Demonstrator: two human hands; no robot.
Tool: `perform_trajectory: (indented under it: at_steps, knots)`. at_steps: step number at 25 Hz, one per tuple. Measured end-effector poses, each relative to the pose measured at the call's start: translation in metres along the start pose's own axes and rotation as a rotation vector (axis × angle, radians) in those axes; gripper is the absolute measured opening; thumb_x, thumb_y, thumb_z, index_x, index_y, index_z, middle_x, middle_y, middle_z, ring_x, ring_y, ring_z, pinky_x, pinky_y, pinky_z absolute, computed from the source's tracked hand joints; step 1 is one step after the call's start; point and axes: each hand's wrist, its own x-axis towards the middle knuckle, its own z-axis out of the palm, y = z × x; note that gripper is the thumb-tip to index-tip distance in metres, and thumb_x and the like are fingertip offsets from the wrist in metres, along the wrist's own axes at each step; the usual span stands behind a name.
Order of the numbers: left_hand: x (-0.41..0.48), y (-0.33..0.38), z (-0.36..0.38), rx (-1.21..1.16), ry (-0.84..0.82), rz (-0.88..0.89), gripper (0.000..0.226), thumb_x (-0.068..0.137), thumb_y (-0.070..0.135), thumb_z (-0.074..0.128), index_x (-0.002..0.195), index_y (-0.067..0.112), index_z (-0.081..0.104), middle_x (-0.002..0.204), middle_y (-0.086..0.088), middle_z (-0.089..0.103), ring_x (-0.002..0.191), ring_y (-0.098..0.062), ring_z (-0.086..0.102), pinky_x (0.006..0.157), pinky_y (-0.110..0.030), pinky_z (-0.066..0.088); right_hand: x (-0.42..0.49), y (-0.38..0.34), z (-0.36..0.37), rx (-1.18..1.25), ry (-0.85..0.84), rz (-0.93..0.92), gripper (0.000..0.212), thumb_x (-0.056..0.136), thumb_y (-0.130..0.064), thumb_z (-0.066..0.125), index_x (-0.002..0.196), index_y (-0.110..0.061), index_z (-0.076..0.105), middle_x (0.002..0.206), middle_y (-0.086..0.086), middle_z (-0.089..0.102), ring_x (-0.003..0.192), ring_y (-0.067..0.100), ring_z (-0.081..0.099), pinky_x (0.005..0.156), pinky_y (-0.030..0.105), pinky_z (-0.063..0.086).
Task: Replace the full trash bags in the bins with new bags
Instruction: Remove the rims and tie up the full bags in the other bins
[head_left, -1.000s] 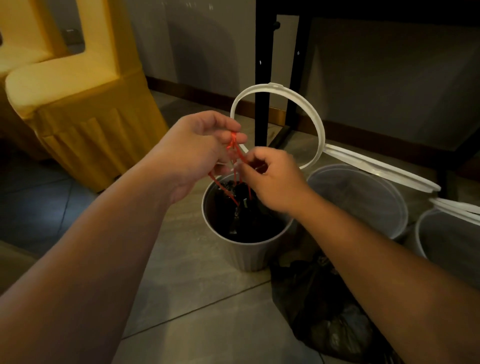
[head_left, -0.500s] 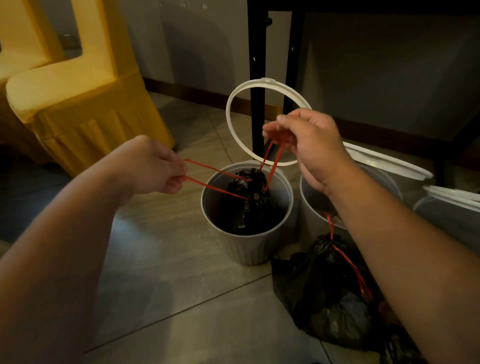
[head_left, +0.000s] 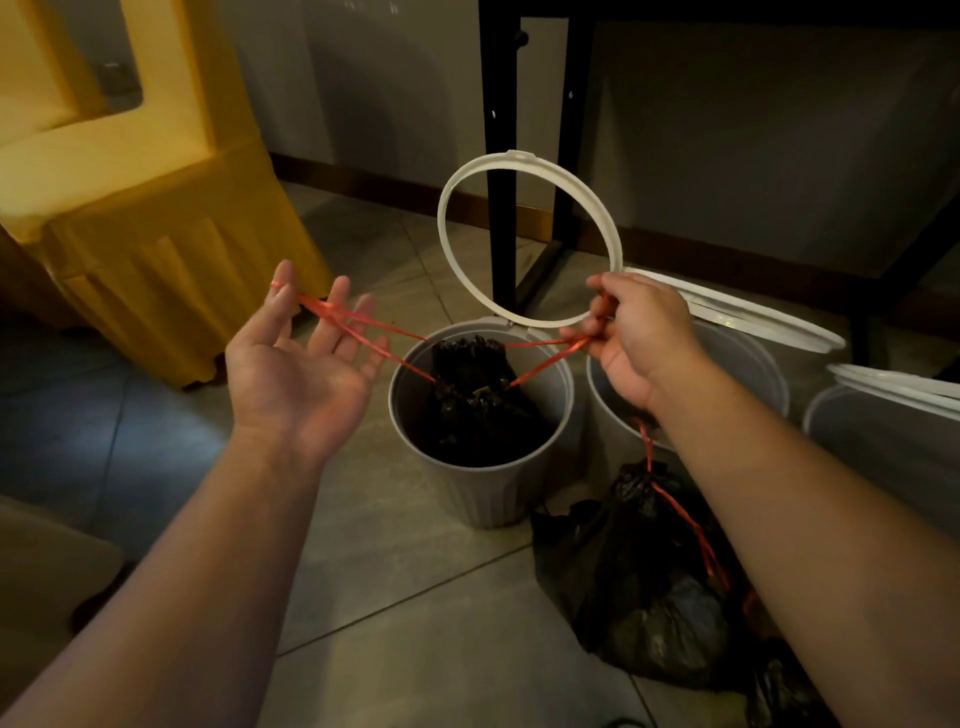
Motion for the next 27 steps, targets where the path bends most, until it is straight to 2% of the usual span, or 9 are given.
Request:
perform_trajectory:
  at_steps: [3,6,10,13,16,18,20,25,27]
  knots:
    - [0.005,-0.004,-0.002,0.173,0.091,0.048,0.024,0.101,0.036,0.064,0.122,0.038,0.076,0.082,0.003,0.069,0.087,-0.018,0.072,0.096,-0.044,0.059,0.002,-0.003,-0.007,0.075,0.049,0.019,0.010,0.102,-0.007,0.057,0.105,-0.006,0.066,0.056,-0.001,0.052,0.044,0.012,0.053,0.059,0.037,0.060]
    - [0.007,-0.017,0.011,0.515,-0.022,0.106,0.025,0.104,0.031,0.056,0.115,0.032,0.079,0.066,0.006,0.048,0.059,-0.012,0.051,0.069,-0.035,0.059,-0.008,-0.010,0.004,-0.056,-0.057,-0.093,0.008,0.101,-0.007,0.062,0.100,-0.004,0.070,0.069,0.003,0.059,0.052,0.015,0.062,0.065,0.036,0.062]
    - [0.010,-0.024,0.045,1.259,-0.445,0.136,0.041,0.086,0.025,0.069,0.124,0.041,0.070,0.070,0.007,0.062,0.062,-0.009,0.059,0.061,-0.030,0.052,-0.035,-0.030,0.027,-0.566,-0.318,-0.434,0.009,0.097,-0.017,0.073,0.096,-0.022,0.081,0.090,0.000,0.077,0.086,0.013,0.075,0.083,0.034,0.062]
    - [0.008,-0.035,0.072,1.612,-0.730,0.185,0.020,0.095,0.028,0.071,0.111,0.038,0.068,0.085,0.016,0.073,0.080,-0.002,0.070,0.072,-0.026,0.056,-0.053,-0.040,0.042,-0.863,-0.521,-0.631,0.008,0.093,-0.019,0.078,0.097,-0.026,0.081,0.092,-0.005,0.078,0.092,0.008,0.075,0.082,0.029,0.063]
    - [0.012,-0.039,0.080,1.566,-0.672,0.143,0.021,0.106,0.018,0.053,0.099,0.025,0.071,0.079,0.012,0.073,0.077,-0.002,0.069,0.071,-0.026,0.055,-0.054,-0.037,0.044,-0.825,-0.485,-0.668,0.010,0.093,-0.017,0.078,0.102,-0.020,0.077,0.097,-0.004,0.076,0.094,0.009,0.073,0.083,0.032,0.064]
    - [0.014,-0.038,0.079,1.477,-0.624,0.032,0.035,0.111,0.029,0.046,0.091,0.028,0.074,0.065,0.018,0.064,0.061,0.004,0.059,0.064,-0.021,0.046,-0.047,-0.033,0.037,-0.792,-0.437,-0.594,0.022,0.095,-0.012,0.074,0.115,-0.019,0.074,0.108,-0.003,0.074,0.102,0.008,0.071,0.089,0.030,0.063]
    - [0.017,-0.038,0.074,1.366,-0.592,-0.082,0.042,0.112,0.035,0.044,0.081,0.026,0.072,0.063,0.011,0.053,0.056,-0.005,0.048,0.063,-0.029,0.038,-0.040,-0.028,0.029,-0.791,-0.459,-0.492,0.027,0.095,-0.006,0.073,0.119,-0.016,0.074,0.111,0.000,0.075,0.103,0.009,0.073,0.089,0.028,0.062]
    - [0.025,-0.042,0.063,1.284,-0.579,-0.159,0.042,0.106,0.042,0.044,0.100,0.008,0.067,0.065,0.008,0.053,0.057,-0.008,0.047,0.057,-0.026,0.042,-0.036,-0.010,0.024,-0.720,-0.400,-0.491,0.012,0.090,-0.013,0.081,0.102,-0.010,0.080,0.094,0.003,0.079,0.090,0.015,0.077,0.082,0.032,0.065]
    - [0.028,-0.041,0.059,1.271,-0.547,-0.133,0.040,0.104,0.049,0.045,0.100,0.014,0.065,0.066,0.009,0.055,0.058,-0.007,0.051,0.059,-0.025,0.046,-0.033,-0.007,0.023,-0.711,-0.336,-0.520,0.007,0.090,-0.016,0.082,0.095,-0.012,0.080,0.088,0.004,0.079,0.086,0.017,0.077,0.079,0.033,0.065]
